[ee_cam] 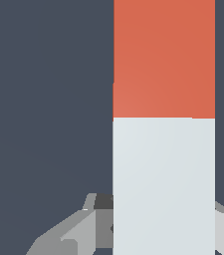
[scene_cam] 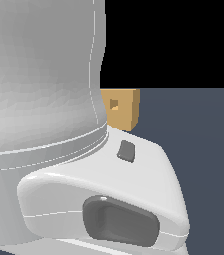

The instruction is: Insert the peg into the horizontal hole in a box.

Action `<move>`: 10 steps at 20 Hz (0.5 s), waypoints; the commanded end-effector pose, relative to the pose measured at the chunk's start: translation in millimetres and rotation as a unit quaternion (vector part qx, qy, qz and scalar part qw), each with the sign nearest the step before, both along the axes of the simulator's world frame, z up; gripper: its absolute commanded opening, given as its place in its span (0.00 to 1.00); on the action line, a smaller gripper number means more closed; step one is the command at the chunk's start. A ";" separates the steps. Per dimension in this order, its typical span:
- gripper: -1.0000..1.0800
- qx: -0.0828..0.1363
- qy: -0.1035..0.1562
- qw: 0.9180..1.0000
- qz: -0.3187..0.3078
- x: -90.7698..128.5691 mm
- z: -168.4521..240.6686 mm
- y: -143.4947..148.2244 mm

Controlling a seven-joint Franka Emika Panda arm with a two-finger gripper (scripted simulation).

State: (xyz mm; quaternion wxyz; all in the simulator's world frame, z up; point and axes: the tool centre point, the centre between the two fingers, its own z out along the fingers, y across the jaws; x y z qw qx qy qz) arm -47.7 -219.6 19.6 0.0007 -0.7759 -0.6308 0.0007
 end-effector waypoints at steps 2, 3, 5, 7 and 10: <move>0.00 0.000 -0.001 1.000 -0.002 -0.1 3.9 11.3; 0.00 0.000 -0.001 1.000 -0.003 -0.7 5.2 15.9; 0.00 0.000 -0.001 1.000 -0.006 -1.8 8.3 27.1; 0.00 0.000 -0.001 1.000 -0.009 -3.2 12.0 40.6; 0.00 0.000 -0.001 1.000 -0.015 -5.3 18.7 64.8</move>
